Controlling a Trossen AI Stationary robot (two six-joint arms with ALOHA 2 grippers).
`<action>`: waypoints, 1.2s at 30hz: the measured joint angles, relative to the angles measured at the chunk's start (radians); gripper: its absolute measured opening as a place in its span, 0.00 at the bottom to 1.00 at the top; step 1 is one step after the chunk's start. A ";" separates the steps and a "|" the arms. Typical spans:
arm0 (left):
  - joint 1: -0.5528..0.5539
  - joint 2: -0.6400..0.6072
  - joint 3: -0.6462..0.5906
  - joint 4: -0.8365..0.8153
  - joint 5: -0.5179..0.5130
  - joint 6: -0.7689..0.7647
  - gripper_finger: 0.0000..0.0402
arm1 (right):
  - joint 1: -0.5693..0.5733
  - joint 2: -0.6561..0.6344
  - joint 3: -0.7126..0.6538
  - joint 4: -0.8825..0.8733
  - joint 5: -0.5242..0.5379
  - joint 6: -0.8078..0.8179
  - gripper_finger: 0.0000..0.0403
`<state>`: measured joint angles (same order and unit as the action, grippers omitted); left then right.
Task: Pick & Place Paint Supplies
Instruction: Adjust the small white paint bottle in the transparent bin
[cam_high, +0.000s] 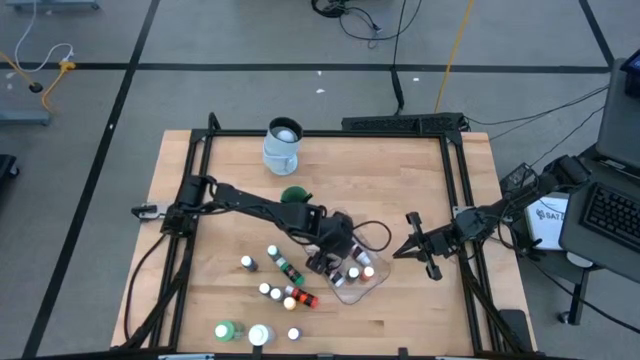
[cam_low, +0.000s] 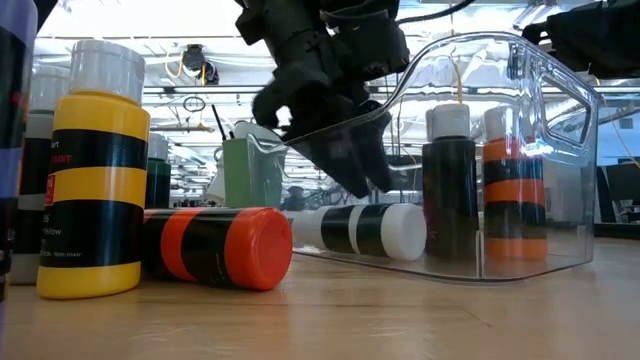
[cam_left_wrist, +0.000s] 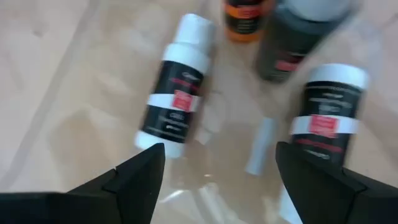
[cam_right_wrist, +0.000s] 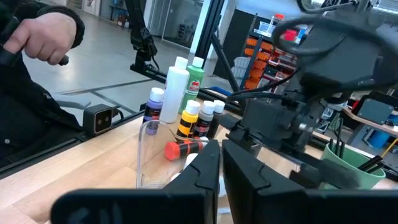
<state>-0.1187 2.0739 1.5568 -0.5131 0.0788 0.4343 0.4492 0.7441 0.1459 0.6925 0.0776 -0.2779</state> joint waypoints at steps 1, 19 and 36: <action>0.000 0.000 0.000 0.018 -0.020 0.013 0.77 | 0.000 0.000 0.000 0.000 0.000 0.000 0.03; 0.056 0.079 0.001 0.128 -0.027 0.124 0.77 | -0.001 0.000 0.000 -0.002 0.000 -0.023 0.03; 0.055 0.110 0.002 0.083 0.006 0.123 0.53 | -0.001 0.002 0.001 -0.004 0.000 -0.034 0.03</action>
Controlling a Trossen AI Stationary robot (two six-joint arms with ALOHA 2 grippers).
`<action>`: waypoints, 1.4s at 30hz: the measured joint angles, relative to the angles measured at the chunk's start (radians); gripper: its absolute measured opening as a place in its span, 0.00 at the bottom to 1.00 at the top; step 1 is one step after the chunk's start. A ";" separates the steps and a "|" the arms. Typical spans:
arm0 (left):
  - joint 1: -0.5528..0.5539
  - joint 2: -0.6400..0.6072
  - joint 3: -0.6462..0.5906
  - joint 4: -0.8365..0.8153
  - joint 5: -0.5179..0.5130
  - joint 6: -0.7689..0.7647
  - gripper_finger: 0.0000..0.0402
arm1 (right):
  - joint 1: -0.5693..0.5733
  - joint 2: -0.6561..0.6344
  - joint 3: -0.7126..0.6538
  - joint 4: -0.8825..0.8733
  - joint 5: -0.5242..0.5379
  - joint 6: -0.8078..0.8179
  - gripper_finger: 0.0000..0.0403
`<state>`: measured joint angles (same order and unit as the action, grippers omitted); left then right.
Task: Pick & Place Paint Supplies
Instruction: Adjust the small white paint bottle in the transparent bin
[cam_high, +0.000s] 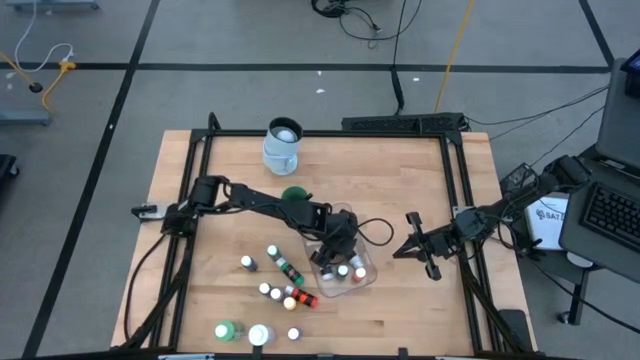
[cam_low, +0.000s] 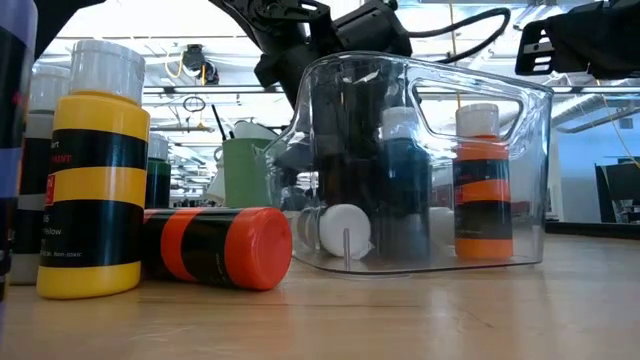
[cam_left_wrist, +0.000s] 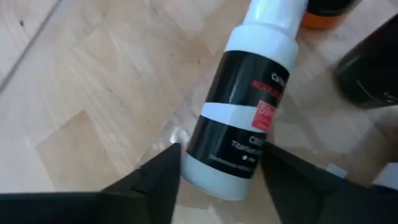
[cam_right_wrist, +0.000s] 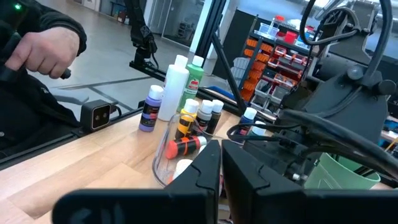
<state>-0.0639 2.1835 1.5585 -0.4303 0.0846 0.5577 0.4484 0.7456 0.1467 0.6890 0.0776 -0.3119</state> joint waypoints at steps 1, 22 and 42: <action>0.000 -0.001 -0.001 0.001 0.001 0.000 0.48 | 0.000 0.000 0.000 0.000 0.000 -0.001 0.02; -0.055 -0.086 0.051 -0.155 -0.260 0.025 0.29 | 0.000 0.000 0.000 -0.001 0.000 -0.007 0.02; -0.255 -0.179 0.157 -0.291 -1.007 0.301 0.29 | 0.000 0.021 0.000 -0.002 0.004 0.049 0.11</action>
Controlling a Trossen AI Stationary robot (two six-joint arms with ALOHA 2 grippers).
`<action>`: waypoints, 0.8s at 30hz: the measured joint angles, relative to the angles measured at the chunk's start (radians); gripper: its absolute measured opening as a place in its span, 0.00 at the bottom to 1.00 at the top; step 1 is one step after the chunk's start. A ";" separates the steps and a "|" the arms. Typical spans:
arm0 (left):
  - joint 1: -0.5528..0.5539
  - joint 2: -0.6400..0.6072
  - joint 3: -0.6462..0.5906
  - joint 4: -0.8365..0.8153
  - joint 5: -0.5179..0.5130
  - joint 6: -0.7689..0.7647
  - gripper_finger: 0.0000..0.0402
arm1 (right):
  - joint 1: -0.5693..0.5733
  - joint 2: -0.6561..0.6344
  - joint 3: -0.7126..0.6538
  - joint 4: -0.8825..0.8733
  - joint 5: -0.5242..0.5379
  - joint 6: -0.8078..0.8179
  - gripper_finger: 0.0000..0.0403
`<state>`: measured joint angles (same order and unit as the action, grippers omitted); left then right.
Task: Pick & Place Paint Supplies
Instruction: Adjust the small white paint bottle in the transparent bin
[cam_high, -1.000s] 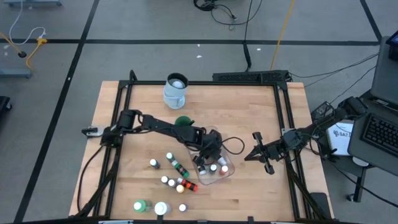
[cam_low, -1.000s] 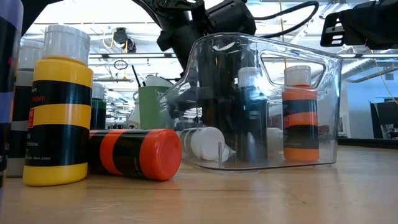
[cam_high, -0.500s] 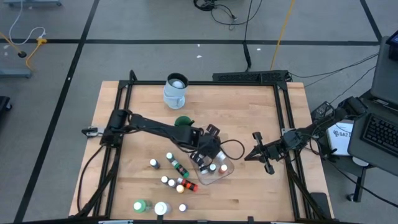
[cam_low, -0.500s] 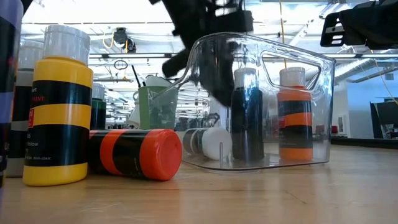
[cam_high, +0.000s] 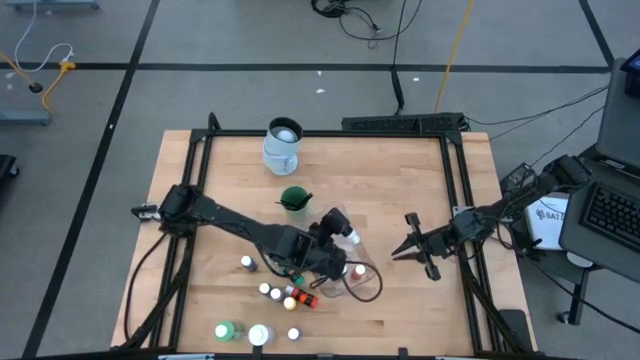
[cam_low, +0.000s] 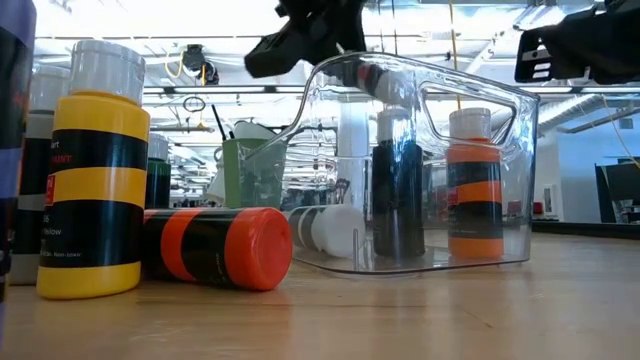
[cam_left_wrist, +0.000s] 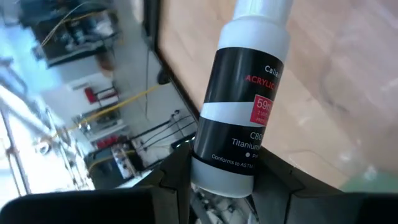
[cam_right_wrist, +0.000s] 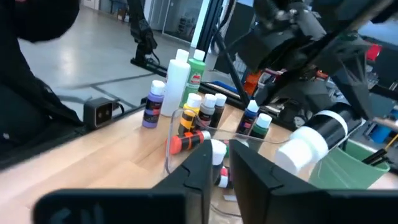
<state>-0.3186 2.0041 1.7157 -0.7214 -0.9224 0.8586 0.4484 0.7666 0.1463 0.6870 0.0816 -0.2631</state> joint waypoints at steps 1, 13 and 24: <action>-0.001 0.000 0.001 0.006 -0.001 -0.027 0.29 | 0.000 0.008 0.000 0.006 0.001 -0.017 0.13; 0.022 -0.163 -0.090 0.071 0.328 -0.562 0.29 | -0.002 0.201 0.000 0.200 0.003 -0.234 0.45; 0.015 -0.369 -0.555 0.776 0.566 -0.606 0.29 | -0.007 0.330 -0.001 0.469 0.029 -0.359 0.57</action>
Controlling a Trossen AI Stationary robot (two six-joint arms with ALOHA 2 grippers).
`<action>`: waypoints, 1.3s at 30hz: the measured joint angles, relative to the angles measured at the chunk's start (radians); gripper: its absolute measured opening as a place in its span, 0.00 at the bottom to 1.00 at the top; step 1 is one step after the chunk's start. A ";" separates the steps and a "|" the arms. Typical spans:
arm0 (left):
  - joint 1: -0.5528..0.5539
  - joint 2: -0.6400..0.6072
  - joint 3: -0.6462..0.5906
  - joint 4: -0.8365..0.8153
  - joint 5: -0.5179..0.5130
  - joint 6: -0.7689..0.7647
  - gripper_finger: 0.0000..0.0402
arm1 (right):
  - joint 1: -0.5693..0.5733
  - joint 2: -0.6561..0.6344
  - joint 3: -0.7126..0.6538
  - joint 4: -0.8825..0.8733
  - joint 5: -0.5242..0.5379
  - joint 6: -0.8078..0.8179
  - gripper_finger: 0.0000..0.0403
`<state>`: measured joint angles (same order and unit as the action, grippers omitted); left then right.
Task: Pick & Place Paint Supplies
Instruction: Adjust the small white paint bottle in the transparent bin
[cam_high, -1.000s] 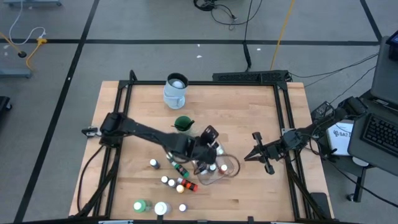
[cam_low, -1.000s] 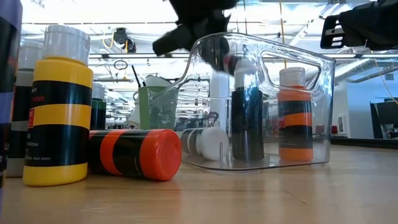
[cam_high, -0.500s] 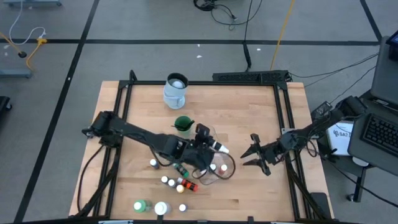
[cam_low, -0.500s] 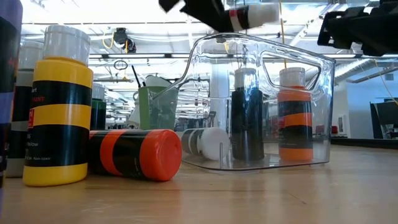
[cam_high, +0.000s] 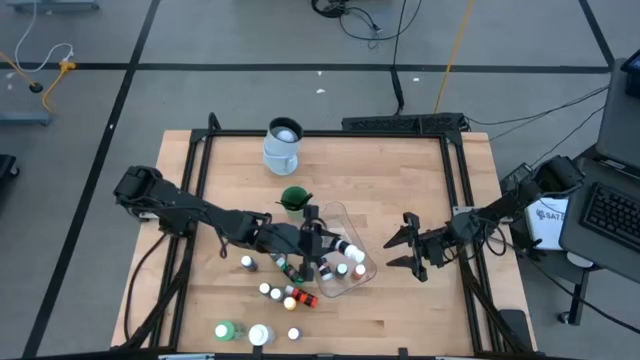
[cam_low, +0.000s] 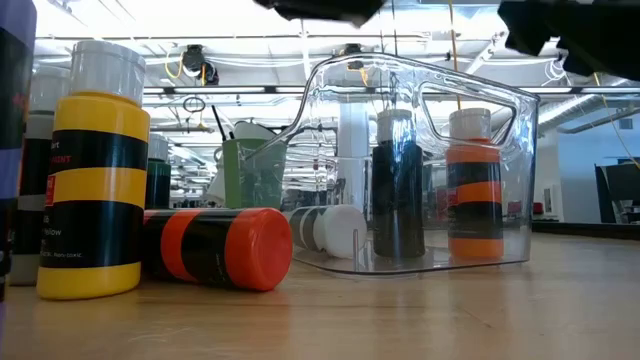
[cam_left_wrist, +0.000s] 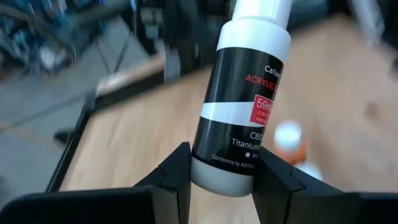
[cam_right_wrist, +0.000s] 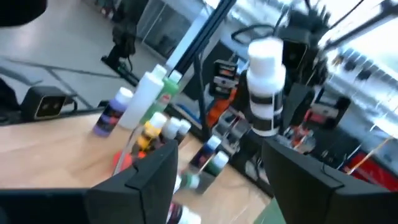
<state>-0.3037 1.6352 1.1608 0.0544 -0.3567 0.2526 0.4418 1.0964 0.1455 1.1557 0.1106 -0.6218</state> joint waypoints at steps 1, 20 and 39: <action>0.003 0.000 -0.031 0.097 0.025 -0.001 0.29 | -0.003 0.009 0.000 0.028 -0.009 -0.011 0.57; 0.068 0.026 -0.219 0.552 0.210 0.002 0.29 | -0.133 0.286 0.234 0.230 -0.167 -0.008 0.64; 0.085 0.027 -0.219 0.498 0.208 0.007 0.29 | -0.220 0.424 0.406 0.231 -0.325 0.176 0.52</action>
<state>-0.2188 1.6623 0.9421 0.5523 -0.1490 0.2600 0.2219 1.5204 0.5510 1.3871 -0.2148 -0.4457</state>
